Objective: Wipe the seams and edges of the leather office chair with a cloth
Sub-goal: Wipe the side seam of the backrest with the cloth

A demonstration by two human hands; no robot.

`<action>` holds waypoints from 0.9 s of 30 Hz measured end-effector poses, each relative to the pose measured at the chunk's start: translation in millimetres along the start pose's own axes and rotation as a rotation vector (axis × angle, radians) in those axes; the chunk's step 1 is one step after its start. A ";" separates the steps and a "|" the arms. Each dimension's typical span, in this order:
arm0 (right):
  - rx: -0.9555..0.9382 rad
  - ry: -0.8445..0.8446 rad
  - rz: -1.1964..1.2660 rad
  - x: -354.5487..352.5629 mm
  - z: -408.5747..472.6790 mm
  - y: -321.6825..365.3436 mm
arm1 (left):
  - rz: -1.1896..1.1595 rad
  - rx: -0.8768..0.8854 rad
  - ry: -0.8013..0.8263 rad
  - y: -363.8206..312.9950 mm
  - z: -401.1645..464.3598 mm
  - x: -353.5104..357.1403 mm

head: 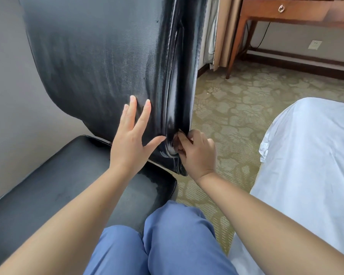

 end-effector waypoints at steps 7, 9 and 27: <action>-0.041 0.094 -0.039 13.8 -9.0 1.2 | -0.028 -0.073 0.009 -2.2 -3.4 1.7; -0.034 0.134 -0.026 10.6 -7.4 1.6 | -0.056 -0.100 0.017 -6.3 -5.2 -0.1; 0.003 -0.038 0.320 -37.6 4.9 19.3 | 0.038 -0.142 0.227 -10.7 -15.7 -2.3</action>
Point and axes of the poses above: each hand's wrist, its own z-axis towards the middle knuckle, its own x-axis out of the palm, y = z × x, the point moved 6 cm from there along z, towards the middle knuckle, and after that the axes turned 14 degrees about -z, right-handed, at the moved point
